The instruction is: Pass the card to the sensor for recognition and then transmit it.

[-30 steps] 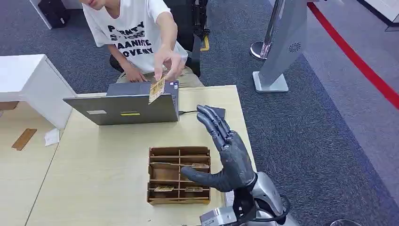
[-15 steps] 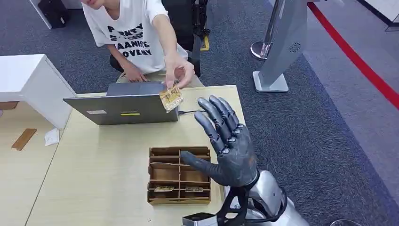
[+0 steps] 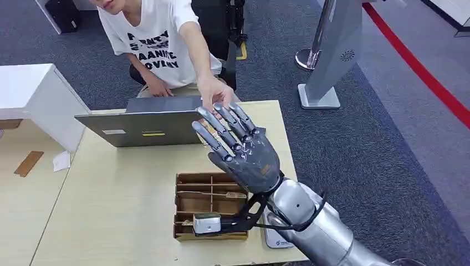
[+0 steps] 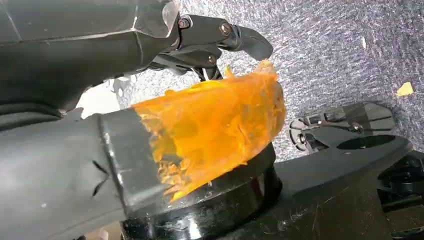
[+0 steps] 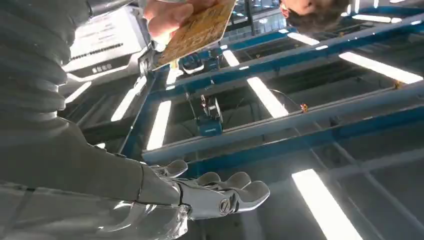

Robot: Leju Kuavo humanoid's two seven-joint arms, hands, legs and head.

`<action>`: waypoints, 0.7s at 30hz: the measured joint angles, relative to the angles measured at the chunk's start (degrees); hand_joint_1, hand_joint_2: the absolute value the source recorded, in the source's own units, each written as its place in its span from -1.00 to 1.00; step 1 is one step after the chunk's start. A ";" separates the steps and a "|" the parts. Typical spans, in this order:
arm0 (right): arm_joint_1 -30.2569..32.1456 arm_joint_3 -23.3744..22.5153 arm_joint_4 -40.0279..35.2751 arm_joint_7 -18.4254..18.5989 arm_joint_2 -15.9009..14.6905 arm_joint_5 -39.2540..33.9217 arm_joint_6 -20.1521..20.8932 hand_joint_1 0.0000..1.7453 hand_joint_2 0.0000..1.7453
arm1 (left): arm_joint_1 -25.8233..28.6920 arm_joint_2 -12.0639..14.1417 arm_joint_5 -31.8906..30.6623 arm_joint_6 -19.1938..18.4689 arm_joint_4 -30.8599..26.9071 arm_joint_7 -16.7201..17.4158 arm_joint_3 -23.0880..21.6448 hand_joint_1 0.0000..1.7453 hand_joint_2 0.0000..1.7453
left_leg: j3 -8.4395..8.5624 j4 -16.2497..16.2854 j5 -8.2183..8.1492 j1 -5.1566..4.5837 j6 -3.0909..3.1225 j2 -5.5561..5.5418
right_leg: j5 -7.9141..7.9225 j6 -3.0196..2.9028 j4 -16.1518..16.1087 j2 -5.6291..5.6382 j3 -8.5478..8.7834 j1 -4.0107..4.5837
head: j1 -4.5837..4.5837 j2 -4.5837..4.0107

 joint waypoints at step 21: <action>-7.15 1.35 11.52 2.93 0.48 4.72 1.97 0.64 1.00 | -0.21 -0.07 -1.62 -0.37 0.00 0.90 -0.02 -1.00 -1.00 | 0.00 0.00 0.00 -0.02 0.01 -0.01 | 0.00 0.01 0.00 -0.01 0.00 -0.03 | 0.00 0.00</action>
